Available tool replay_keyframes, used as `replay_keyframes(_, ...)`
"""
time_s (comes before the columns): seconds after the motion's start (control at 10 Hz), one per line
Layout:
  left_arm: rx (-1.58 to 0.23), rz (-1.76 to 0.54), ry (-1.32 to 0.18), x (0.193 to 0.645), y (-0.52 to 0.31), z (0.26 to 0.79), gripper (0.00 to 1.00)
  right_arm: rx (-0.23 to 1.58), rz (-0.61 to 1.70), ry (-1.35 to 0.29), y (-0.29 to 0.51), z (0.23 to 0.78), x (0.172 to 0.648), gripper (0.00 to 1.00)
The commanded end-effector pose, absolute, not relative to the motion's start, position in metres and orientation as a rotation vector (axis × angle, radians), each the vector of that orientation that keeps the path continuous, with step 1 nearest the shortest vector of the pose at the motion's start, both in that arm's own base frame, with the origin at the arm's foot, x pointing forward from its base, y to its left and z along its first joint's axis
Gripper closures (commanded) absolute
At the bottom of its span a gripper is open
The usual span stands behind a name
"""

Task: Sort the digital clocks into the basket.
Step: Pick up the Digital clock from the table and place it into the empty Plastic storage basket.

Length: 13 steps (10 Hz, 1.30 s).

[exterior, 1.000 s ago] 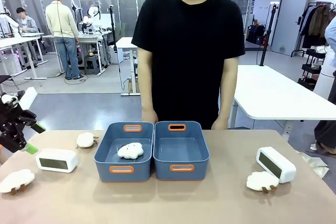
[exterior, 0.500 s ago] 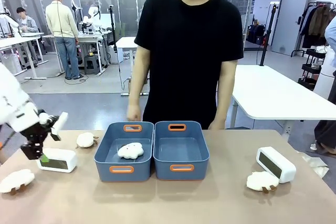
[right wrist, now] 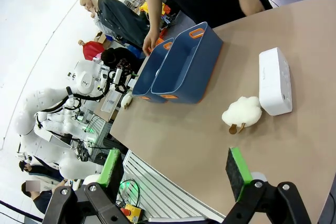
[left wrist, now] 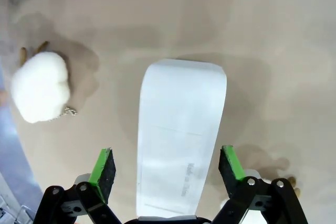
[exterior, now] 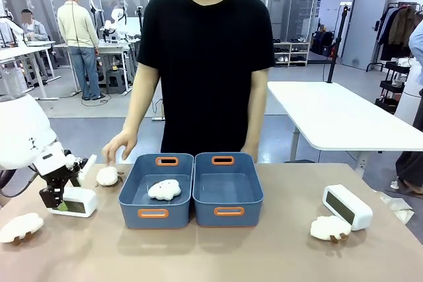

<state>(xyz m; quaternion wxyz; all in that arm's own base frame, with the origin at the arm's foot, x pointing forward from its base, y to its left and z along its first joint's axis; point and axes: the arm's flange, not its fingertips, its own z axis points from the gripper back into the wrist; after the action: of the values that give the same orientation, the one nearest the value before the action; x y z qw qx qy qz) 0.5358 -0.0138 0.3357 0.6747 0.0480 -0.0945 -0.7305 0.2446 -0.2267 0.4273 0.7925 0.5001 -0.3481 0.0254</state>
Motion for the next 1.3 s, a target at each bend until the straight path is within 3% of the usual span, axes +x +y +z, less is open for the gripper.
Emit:
replay_keyframes(0.0,0.103,-1.638,-0.135,0.538,-0.018,0.330,0.00,1.076,0.071,-0.772,-0.229,0.428,0.245,0.00)
replay_keyframes(0.1,0.089,-1.647,-0.129,0.540,-0.017,0.325,0.59,1.076,0.071,-0.772,-0.229,0.428,0.245,0.00)
replay_keyframes(0.2,0.092,-1.634,-0.109,0.540,-0.016,0.322,0.59,1.076,0.071,-0.772,-0.229,0.428,0.245,0.00)
replay_keyframes(0.3,0.092,-1.630,-0.110,0.540,-0.014,0.322,1.00,1.076,0.071,-0.772,-0.229,0.428,0.245,0.00)
replay_keyframes(0.4,0.091,-1.625,-0.115,0.539,-0.013,0.323,0.64,1.076,0.071,-0.772,-0.229,0.428,0.245,0.00)
replay_keyframes(0.5,0.094,-1.623,-0.114,0.537,-0.012,0.322,1.00,1.076,0.071,-0.772,-0.229,0.428,0.245,0.00)
replay_keyframes(1.2,0.098,-1.624,-0.144,0.535,-0.010,0.322,0.98,1.076,0.071,-0.772,-0.229,0.428,0.245,0.00)
